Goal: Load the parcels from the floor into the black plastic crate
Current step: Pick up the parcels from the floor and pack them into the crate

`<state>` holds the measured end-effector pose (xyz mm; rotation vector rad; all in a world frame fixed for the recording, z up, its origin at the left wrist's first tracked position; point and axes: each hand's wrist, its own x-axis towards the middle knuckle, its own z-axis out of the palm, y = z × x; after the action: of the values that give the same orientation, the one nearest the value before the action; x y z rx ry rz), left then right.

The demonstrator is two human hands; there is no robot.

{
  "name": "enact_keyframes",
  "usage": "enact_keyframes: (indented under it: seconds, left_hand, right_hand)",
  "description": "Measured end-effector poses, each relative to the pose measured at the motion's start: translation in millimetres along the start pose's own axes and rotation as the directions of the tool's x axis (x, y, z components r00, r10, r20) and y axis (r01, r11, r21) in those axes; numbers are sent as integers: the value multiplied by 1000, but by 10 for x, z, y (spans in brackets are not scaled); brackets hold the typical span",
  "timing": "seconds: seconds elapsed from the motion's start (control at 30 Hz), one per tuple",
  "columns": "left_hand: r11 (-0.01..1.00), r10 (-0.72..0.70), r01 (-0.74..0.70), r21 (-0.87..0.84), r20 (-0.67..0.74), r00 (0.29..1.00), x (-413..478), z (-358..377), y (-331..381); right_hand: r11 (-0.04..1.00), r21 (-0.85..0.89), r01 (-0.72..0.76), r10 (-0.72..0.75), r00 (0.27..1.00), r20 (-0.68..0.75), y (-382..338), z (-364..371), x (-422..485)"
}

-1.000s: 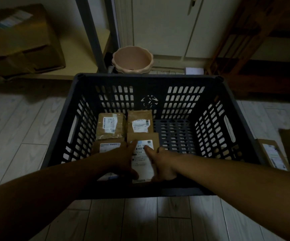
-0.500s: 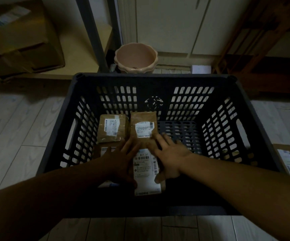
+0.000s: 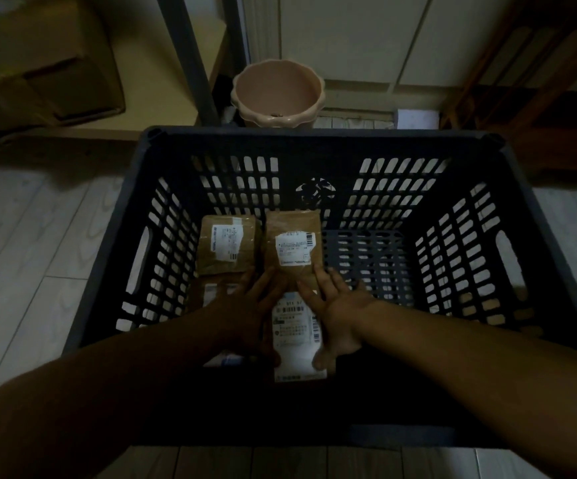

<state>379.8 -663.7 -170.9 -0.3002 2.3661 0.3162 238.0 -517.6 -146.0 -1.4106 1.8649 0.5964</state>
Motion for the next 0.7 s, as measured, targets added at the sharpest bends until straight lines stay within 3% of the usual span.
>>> enact_keyframes:
  seconds: [0.1,0.23,0.47,0.7]
  left_hand:
    - [999,-34,34,-30,-10,999,-74,-81,-132]
    - [966,-238,231,-121,-52,970,-210,-58,-518]
    - [959,-262,263,-106,16,965,-208,-115,-504]
    - [893,-291,284,-349,33,956,-1138,-943,-26]
  right_hand:
    - [1000,19,-14,14,1000,-4,-22,-33,-58]
    - [1000,8,8,-8,1000,-10,-104,-101,-81]
    - [999,12,-39,38,998,58,-172,-178,-57]
    - [928,364,-85,104,994,-32,-145,-707,-1192]
